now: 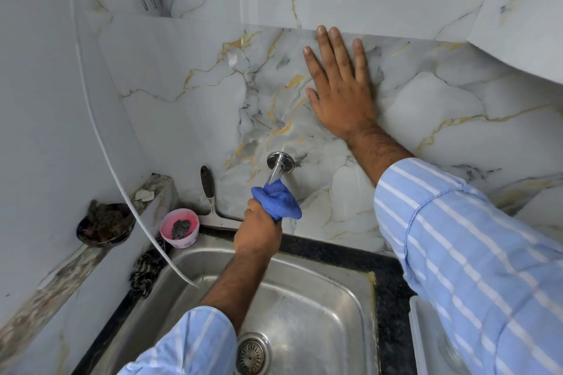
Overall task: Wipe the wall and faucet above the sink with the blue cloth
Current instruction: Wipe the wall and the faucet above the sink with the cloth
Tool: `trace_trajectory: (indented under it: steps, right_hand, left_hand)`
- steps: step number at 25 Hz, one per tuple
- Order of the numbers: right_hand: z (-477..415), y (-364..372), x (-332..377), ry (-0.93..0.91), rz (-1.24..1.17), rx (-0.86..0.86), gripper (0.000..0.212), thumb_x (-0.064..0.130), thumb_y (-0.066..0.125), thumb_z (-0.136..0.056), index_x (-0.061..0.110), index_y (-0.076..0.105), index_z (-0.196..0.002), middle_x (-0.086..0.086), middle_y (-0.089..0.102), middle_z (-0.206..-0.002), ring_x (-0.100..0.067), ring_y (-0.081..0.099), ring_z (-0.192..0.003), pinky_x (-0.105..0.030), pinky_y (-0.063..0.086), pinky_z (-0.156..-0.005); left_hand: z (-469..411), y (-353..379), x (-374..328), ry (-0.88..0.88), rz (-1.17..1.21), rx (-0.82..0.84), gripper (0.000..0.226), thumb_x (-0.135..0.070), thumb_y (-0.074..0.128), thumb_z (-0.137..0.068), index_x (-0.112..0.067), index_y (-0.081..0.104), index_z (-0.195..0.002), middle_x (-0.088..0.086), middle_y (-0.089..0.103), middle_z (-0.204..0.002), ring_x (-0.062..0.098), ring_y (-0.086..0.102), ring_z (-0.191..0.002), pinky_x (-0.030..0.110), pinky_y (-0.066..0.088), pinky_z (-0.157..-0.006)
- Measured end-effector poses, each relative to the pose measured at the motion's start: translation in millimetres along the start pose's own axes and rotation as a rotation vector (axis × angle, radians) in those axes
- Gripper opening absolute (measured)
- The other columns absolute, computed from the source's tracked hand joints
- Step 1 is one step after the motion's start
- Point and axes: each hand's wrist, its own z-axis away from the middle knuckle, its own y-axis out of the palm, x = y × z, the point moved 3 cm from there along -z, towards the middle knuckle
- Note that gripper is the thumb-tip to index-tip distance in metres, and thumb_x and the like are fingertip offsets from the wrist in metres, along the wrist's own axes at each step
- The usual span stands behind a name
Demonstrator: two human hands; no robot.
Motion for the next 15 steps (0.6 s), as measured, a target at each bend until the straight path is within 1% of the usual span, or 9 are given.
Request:
trace_trajectory:
  steps: [2, 3, 5, 6, 7, 9, 11, 13, 15]
  right_hand:
    - [17.4, -13.0, 20.8, 0.003, -0.256, 0.216, 0.058, 0.033, 0.056, -0.104, 0.018, 0.052, -0.160, -0.016, 0.028, -0.175, -0.035, 0.029, -0.163, -0.055, 0.026, -0.131]
    - [32.1, -20.7, 32.6, 0.009, -0.487, 0.380, 0.050, 0.036, 0.062, -0.105, 0.019, 0.061, -0.152, -0.013, 0.040, -0.170, -0.031, 0.042, -0.157, -0.049, 0.034, -0.129]
    - [67.2, -41.0, 56.1, 0.150, -0.988, 0.677, 0.042, 0.045, 0.079, -0.096, 0.019, 0.078, -0.129, -0.001, 0.074, -0.135, -0.019, 0.071, -0.124, -0.043, 0.054, -0.113]
    - [83.3, -52.2, 66.9, 0.215, -1.175, 0.786, 0.044, 0.050, 0.086, -0.087, 0.020, 0.083, -0.119, 0.006, 0.081, -0.116, -0.012, 0.076, -0.111, -0.039, 0.058, -0.107]
    - [96.9, -64.3, 76.0, 0.234, -1.278, 0.857, 0.048, 0.056, 0.089, -0.079, 0.023, 0.083, -0.114, 0.012, 0.082, -0.108, -0.006, 0.077, -0.106, -0.032, 0.059, -0.106]
    - [114.5, -85.3, 86.4, 0.229, -1.304, 0.904, 0.059, 0.059, 0.093, -0.070, 0.029, 0.080, -0.120, 0.021, 0.078, -0.112, 0.001, 0.073, -0.113, -0.019, 0.054, -0.109]
    - [119.4, -101.3, 83.4, 0.250, -1.251, 0.832, 0.061, 0.046, 0.095, -0.077, 0.026, 0.076, -0.131, 0.023, 0.075, -0.116, -0.001, 0.071, -0.118, -0.019, 0.051, -0.111]
    - [117.1, -117.7, 74.3, 0.285, -1.228, 0.763, 0.046, 0.031, 0.090, -0.088, 0.019, 0.076, -0.131, 0.018, 0.073, -0.112, -0.004, 0.070, -0.113, -0.019, 0.051, -0.108]
    - [115.2, -135.2, 64.6, 0.327, -1.227, 0.756, 0.023, 0.021, 0.081, -0.095, 0.018, 0.080, -0.117, 0.010, 0.075, -0.098, -0.001, 0.069, -0.092, -0.016, 0.053, -0.090]
  left_hand:
    - [5.7, -12.1, 9.1, 0.015, -0.027, 0.024, 0.043, -0.043, 0.048, -0.096, -0.009, 0.043, -0.122, 0.010, 0.063, -0.112, 0.033, 0.067, -0.097, 0.038, 0.047, -0.073]
    - [9.4, -19.3, 12.1, 0.019, -0.017, 0.020, 0.042, -0.043, 0.048, -0.096, -0.010, 0.043, -0.120, 0.010, 0.065, -0.111, 0.034, 0.067, -0.097, 0.038, 0.047, -0.073]
    - [20.6, -35.1, 13.8, 0.016, 0.026, 0.003, 0.040, -0.042, 0.050, -0.094, -0.010, 0.043, -0.116, 0.011, 0.068, -0.107, 0.036, 0.067, -0.095, 0.039, 0.047, -0.073]
    - [26.3, -42.5, 12.2, 0.013, 0.059, -0.007, 0.039, -0.040, 0.051, -0.092, -0.010, 0.042, -0.115, 0.012, 0.069, -0.105, 0.036, 0.067, -0.093, 0.038, 0.048, -0.073]
    - [32.0, -50.2, 9.9, 0.010, 0.097, -0.021, 0.041, -0.038, 0.052, -0.091, -0.010, 0.040, -0.118, 0.013, 0.070, -0.103, 0.036, 0.067, -0.090, 0.039, 0.051, -0.074]
    - [42.3, -65.8, 3.7, 0.027, 0.150, -0.055, 0.063, -0.033, 0.054, -0.088, -0.012, 0.027, -0.141, 0.010, 0.069, -0.097, 0.036, 0.068, -0.086, 0.043, 0.055, -0.077]
    - [53.8, -77.2, -2.3, 0.078, 0.199, -0.031, 0.085, -0.035, 0.055, -0.086, -0.029, 0.004, -0.154, 0.007, 0.067, -0.092, 0.032, 0.070, -0.080, 0.043, 0.057, -0.075]
    - [66.1, -86.9, -11.3, 0.159, 0.322, -0.009, 0.079, -0.037, 0.056, -0.085, -0.037, 0.013, -0.151, 0.004, 0.069, -0.094, 0.018, 0.070, -0.074, 0.037, 0.060, -0.072]
    - [75.6, -98.0, -20.4, 0.297, 0.385, -0.086, 0.067, -0.033, 0.069, -0.079, -0.023, 0.040, -0.138, 0.008, 0.061, -0.110, 0.007, 0.060, -0.082, 0.018, 0.054, -0.073]
